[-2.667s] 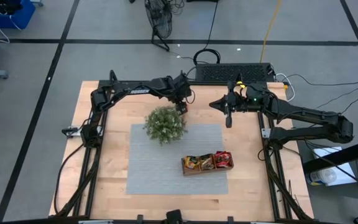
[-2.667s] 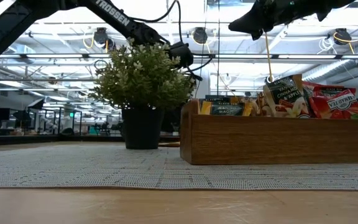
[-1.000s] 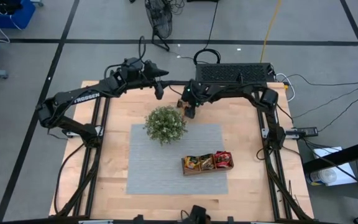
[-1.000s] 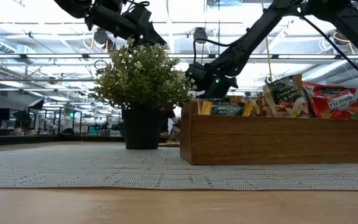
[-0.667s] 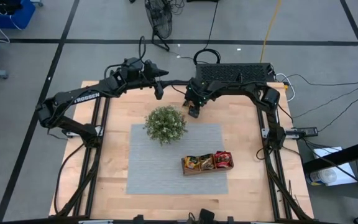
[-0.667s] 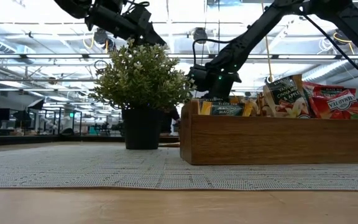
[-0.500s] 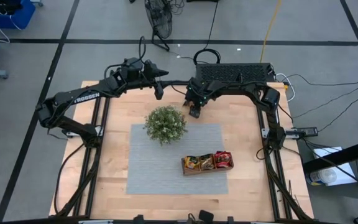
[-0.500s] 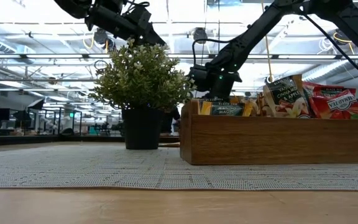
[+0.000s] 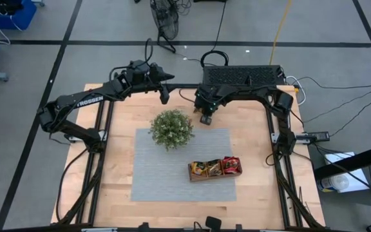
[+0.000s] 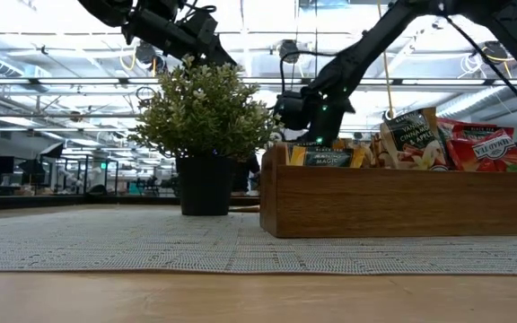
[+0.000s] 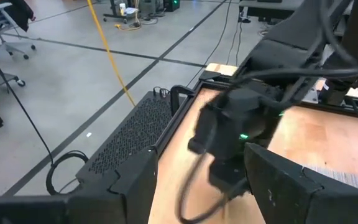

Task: Pick & Place Tea
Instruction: Put the mango tea sachet into the brown organizer

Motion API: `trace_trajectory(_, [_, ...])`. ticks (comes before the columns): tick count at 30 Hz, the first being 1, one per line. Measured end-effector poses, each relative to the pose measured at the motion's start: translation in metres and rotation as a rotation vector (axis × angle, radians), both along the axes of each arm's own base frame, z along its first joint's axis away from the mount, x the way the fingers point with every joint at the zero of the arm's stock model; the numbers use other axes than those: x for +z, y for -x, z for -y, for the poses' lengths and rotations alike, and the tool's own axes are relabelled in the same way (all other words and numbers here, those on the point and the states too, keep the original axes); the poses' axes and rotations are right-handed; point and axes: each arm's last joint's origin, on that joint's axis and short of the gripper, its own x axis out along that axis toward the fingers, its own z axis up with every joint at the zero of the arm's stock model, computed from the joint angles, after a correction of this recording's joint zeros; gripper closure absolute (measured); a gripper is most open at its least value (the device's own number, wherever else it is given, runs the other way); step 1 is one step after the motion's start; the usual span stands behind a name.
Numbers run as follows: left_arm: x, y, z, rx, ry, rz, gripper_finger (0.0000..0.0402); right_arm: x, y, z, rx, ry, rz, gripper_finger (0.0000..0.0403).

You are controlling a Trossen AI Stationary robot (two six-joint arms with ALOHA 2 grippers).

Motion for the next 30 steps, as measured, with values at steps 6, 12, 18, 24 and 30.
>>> trace_trajectory(6, [-0.003,0.0,0.001,0.002,0.033,-0.021,0.0163,0.062,0.009,-0.023,-0.004,0.16,0.088,0.0389])
trace_trajectory(12, [-0.006,-0.006,0.014,-0.036,0.066,-0.042,0.0163,0.099,0.031,-0.084,0.024,0.289,0.263,0.0389])
trace_trajectory(18, [-0.006,-0.024,0.053,-0.184,0.013,-0.064,0.0163,0.09,0.052,-0.143,0.005,0.538,0.509,0.0389])
trace_trajectory(24, [-0.009,-0.045,0.098,-0.233,-0.05,-0.064,0.0163,0.075,0.058,-0.17,-0.035,0.6,0.8,0.0389])
trace_trajectory(30, [-0.017,-0.065,0.135,-0.277,-0.199,-0.061,0.0163,0.075,0.059,-0.18,-0.018,0.595,0.89,0.0389])
